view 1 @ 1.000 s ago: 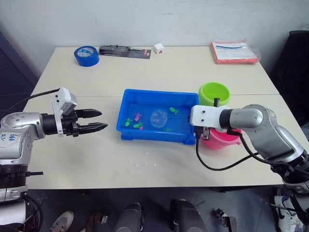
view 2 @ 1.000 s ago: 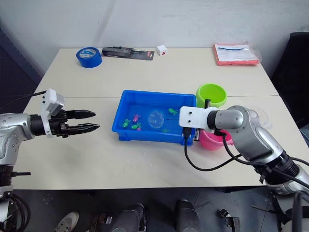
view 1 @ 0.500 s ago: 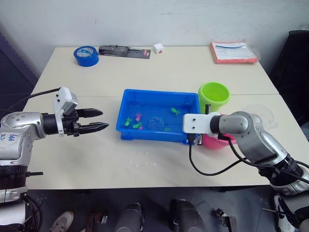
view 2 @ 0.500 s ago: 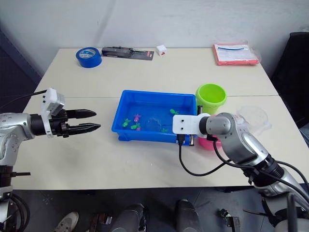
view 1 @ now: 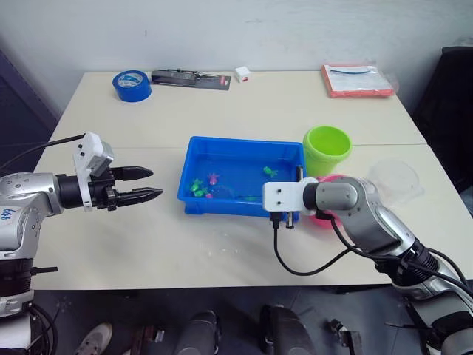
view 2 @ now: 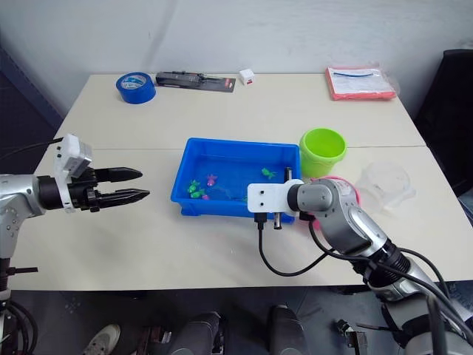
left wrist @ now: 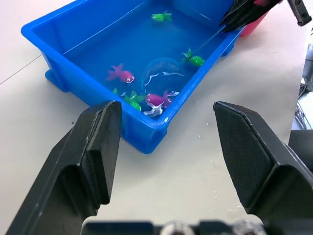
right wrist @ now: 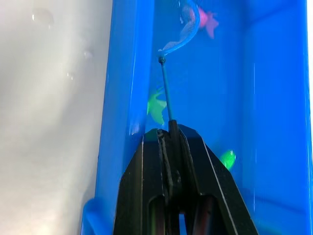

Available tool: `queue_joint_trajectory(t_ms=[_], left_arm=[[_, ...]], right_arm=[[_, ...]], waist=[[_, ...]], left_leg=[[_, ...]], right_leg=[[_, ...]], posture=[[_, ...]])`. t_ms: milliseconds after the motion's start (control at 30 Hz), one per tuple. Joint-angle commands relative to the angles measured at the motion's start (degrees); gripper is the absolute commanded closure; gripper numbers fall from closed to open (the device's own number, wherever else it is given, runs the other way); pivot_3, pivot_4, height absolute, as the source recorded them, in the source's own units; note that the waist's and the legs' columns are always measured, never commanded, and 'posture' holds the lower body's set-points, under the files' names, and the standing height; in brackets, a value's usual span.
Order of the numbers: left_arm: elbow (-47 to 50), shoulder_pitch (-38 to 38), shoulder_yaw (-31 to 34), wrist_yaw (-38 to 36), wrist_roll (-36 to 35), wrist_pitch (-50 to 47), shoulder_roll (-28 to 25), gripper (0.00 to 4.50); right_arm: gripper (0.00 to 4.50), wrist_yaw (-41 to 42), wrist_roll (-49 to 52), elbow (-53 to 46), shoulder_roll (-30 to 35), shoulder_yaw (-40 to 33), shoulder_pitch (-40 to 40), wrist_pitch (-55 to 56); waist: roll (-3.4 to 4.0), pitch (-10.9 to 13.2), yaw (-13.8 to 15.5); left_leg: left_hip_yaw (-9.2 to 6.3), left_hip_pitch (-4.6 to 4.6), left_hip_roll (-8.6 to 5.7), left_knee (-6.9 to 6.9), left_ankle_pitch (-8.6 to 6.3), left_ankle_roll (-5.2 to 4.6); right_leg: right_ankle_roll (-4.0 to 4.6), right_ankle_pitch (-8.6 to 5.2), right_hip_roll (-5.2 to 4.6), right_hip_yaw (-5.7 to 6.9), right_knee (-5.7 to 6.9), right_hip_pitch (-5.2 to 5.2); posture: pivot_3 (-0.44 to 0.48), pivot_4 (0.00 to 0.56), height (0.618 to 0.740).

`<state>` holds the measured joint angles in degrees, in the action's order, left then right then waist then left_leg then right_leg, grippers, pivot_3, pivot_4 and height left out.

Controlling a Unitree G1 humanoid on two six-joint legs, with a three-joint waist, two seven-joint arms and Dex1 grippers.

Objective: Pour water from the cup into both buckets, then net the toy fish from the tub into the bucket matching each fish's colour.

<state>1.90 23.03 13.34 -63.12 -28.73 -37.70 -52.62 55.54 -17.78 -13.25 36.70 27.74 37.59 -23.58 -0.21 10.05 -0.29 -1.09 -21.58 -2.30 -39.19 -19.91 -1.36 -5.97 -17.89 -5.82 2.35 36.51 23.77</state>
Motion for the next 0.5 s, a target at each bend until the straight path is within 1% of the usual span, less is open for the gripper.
queue_joint_trajectory(t_ms=[33,400,500], left_arm=[[2.35,-0.6,2.53,0.6,-1.26,-0.28,-1.5,1.24],[3.37,-1.44,3.29,1.61,-1.81,-0.8,-1.54,1.24],[3.53,-1.79,3.6,1.78,-1.85,-0.8,-1.45,1.24]], right_arm=[[3.7,1.24,0.89,-0.99,-2.61,0.9,0.81,-0.27],[3.7,2.4,2.2,0.73,-9.62,1.38,2.63,-4.69],[3.7,4.35,6.03,0.12,-12.28,-0.31,3.41,-11.25]], waist=[[0.0,0.0,-0.02],[0.0,0.0,-0.59],[0.0,0.0,-1.35]], left_leg=[[0.0,0.0,0.0,0.0,0.0,0.0],[-0.02,0.03,0.06,0.01,-0.03,0.06],[-0.04,0.05,0.09,0.04,-0.04,0.09]], right_leg=[[0.0,0.0,0.0,0.0,0.0,0.0],[0.01,0.0,0.05,0.1,0.02,0.0],[0.01,0.0,0.06,0.13,0.06,0.0]], posture=[[0.0,0.15,0.737],[0.0,0.15,0.737],[0.0,0.15,0.737]])
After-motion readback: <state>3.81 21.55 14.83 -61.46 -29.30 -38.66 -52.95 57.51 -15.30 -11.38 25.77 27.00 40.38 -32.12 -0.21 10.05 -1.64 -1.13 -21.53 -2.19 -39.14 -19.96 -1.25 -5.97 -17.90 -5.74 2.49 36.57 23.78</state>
